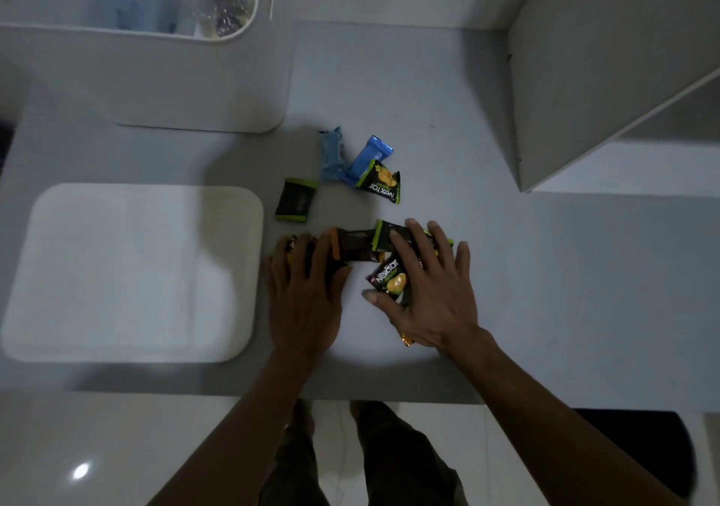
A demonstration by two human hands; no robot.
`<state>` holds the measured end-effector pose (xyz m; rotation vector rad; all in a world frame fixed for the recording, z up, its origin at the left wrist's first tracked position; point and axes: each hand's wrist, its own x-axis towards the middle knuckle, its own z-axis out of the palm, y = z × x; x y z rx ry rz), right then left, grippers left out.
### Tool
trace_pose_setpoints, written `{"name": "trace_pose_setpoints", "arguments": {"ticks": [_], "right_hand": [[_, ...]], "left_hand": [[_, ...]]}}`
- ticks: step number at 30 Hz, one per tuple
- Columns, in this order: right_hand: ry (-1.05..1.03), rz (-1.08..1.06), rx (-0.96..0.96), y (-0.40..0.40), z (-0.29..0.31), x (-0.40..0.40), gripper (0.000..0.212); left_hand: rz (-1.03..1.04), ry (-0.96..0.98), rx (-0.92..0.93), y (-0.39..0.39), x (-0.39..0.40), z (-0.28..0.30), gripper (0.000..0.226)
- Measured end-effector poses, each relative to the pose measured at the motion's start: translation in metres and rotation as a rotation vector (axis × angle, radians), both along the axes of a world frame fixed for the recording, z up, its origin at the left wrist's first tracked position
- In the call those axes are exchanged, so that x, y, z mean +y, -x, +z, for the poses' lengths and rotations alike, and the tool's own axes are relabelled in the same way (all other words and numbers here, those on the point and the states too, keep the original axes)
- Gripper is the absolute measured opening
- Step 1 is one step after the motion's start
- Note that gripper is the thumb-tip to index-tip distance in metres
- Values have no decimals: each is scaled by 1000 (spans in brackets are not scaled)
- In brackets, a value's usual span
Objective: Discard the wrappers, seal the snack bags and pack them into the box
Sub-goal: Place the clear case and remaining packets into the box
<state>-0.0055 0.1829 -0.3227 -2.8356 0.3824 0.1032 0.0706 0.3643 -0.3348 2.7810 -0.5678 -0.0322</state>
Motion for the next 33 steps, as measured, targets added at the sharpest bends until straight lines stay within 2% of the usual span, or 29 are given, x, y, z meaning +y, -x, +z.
{"name": "trace_pose_setpoints", "arguments": {"ticks": [6, 11, 17, 22, 27, 33], "right_hand": [[-30, -141, -262, 9, -9, 10, 50], [0, -240, -291, 19, -9, 24, 36], [103, -273, -363, 23, -14, 37, 33], [134, -253, -485, 23, -20, 40, 43], [-7, -288, -486, 16, -12, 34, 48], [-281, -443, -418, 10, 12, 35, 60]], "left_hand": [[-30, 16, -39, 4, 6, -3, 40], [-54, 27, -100, 15, 15, -5, 32], [-24, 86, -169, 21, 15, -7, 34], [-77, 177, -254, 23, 14, -14, 31], [-63, 336, -254, 23, 7, -9, 30], [32, 528, -28, 18, -1, 12, 41]]}}
